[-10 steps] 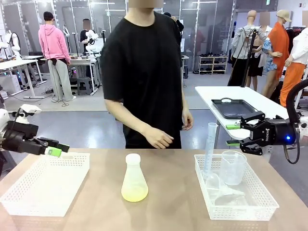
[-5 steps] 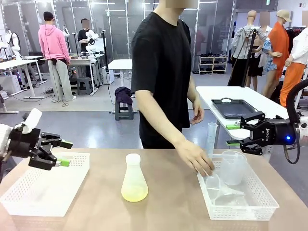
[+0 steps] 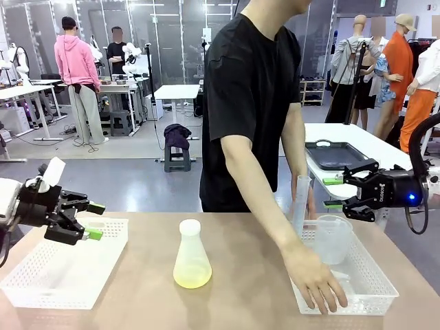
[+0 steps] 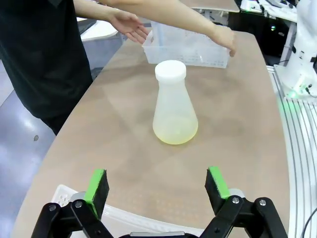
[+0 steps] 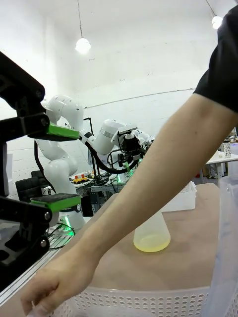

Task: Prepare the solutions needed for the experiment.
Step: When the human places the Big flask in the center of the table, pick up the Big flask and place it in the left Organizing basket.

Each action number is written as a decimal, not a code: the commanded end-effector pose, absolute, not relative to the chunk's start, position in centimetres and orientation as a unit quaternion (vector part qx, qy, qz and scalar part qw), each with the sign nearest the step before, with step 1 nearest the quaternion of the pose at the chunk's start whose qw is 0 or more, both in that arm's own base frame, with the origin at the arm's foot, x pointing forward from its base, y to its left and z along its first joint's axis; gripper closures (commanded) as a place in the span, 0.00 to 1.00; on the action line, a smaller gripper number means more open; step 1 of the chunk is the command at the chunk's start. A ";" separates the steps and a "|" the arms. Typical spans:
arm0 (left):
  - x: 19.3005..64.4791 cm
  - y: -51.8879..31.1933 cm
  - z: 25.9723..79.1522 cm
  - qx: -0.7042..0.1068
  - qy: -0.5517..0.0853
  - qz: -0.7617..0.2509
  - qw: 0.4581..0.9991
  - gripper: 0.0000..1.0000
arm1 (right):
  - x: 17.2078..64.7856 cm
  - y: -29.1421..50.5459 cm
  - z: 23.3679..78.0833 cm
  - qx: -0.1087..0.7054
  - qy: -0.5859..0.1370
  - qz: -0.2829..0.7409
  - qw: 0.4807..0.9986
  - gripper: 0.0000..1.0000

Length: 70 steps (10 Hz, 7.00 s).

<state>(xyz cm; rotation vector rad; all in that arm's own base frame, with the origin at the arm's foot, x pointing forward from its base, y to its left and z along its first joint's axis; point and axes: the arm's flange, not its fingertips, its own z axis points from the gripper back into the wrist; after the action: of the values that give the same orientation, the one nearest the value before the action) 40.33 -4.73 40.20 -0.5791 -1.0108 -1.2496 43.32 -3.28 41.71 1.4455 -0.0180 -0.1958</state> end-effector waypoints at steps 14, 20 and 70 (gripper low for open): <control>48.0 -16.4 37.5 -0.291 -0.343 -0.674 0.585 0.00 | 43.3 -3.3 41.8 0.662 -0.008 -0.088 0.744 0.45; 50.3 -17.2 35.5 -0.348 -0.345 -0.662 0.568 0.00 | 43.3 -3.3 41.8 0.662 -0.008 -0.088 0.744 0.45; 54.6 -26.1 25.5 -0.580 -0.354 -0.609 0.410 0.94 | 43.3 -3.3 41.8 0.662 -0.008 -0.088 0.744 0.45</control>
<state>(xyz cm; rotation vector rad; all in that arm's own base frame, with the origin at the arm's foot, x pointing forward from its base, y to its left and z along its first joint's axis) 54.45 -26.26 26.04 -1.4445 -0.8708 -1.5412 43.31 -3.28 41.71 1.4449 -0.0182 -0.1959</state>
